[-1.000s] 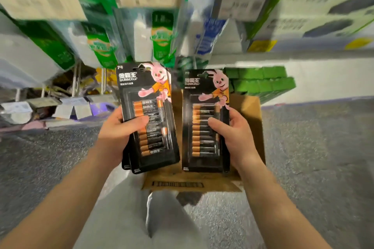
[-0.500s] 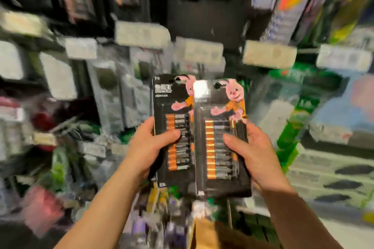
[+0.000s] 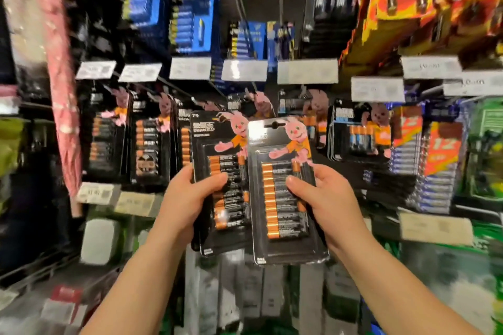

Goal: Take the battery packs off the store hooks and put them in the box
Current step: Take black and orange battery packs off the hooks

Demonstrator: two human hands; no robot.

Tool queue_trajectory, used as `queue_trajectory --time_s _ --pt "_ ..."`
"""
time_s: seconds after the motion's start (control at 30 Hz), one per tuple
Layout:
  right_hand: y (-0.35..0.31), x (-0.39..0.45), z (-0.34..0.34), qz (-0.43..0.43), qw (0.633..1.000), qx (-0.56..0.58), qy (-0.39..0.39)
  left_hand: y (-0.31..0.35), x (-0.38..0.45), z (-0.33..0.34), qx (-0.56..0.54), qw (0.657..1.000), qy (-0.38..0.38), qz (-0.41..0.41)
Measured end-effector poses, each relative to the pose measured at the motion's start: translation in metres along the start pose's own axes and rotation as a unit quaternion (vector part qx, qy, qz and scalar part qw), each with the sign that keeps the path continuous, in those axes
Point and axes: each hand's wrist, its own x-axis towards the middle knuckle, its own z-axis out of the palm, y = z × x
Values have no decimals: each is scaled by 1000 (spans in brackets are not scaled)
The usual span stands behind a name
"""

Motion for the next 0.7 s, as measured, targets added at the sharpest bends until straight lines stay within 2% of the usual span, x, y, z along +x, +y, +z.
queue_trajectory --time_s 0.3,0.47,0.7 --pt "-7 68 57 -66 997 -2 42 0 52 -71 -18 1000 4 14" --pt "0 84 74 -74 995 -28 66 -10 64 -87 -50 999 12 2" --pt "5 90 81 -69 990 -80 92 -14 70 -85 -81 996 -23 -15"
